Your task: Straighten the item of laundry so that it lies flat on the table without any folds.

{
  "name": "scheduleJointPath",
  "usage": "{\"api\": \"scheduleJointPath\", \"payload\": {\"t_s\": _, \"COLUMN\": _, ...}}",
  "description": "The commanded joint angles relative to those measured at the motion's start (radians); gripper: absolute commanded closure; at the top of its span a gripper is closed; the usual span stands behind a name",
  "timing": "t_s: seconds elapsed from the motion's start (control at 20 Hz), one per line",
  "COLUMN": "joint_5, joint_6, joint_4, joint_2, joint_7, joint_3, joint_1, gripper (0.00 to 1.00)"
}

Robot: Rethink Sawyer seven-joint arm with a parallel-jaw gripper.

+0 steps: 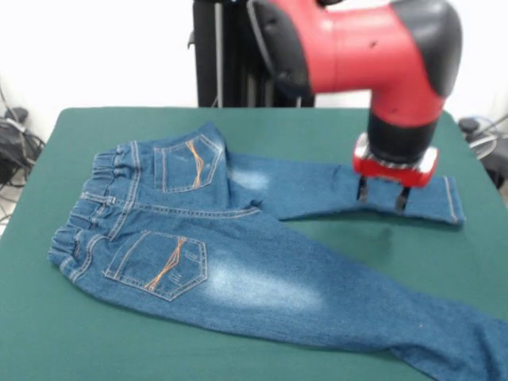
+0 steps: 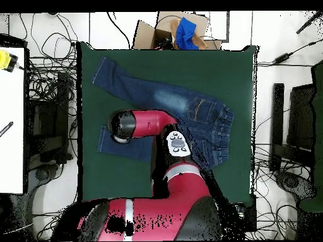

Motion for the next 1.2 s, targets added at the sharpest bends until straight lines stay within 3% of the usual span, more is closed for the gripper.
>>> {"api": "scheduleJointPath", "payload": {"t_s": 0.05, "joint_5": 0.069, "joint_6": 0.11, "joint_4": 0.194, "joint_2": -0.187, "joint_7": 0.155, "joint_3": -0.007, "joint_1": 0.055, "gripper": 0.0}}
{"api": "scheduleJointPath", "payload": {"t_s": 0.25, "joint_5": 0.089, "joint_6": 0.109, "joint_4": 0.207, "joint_2": -0.195, "joint_7": 0.145, "joint_3": -0.008, "joint_1": 0.049, "gripper": 0.0}}
{"api": "scheduleJointPath", "payload": {"t_s": 0.6, "joint_5": 0.08, "joint_6": 0.001, "joint_4": 0.271, "joint_2": -0.168, "joint_7": 0.126, "joint_3": -0.004, "joint_1": 0.036, "gripper": 0.0}}
{"api": "scheduleJointPath", "payload": {"t_s": 1.0, "joint_5": 0.03, "joint_6": -0.175, "joint_4": 0.271, "joint_2": -0.035, "joint_7": 0.128, "joint_3": -0.015, "joint_1": 0.035, "gripper": 0.0}}
{"api": "scheduleJointPath", "payload": {"t_s": 1.2, "joint_5": 0.02, "joint_6": -0.205, "joint_4": 0.274, "joint_2": -0.026, "joint_7": 0.124, "joint_3": -0.032, "joint_1": 0.043, "gripper": 0.0}}
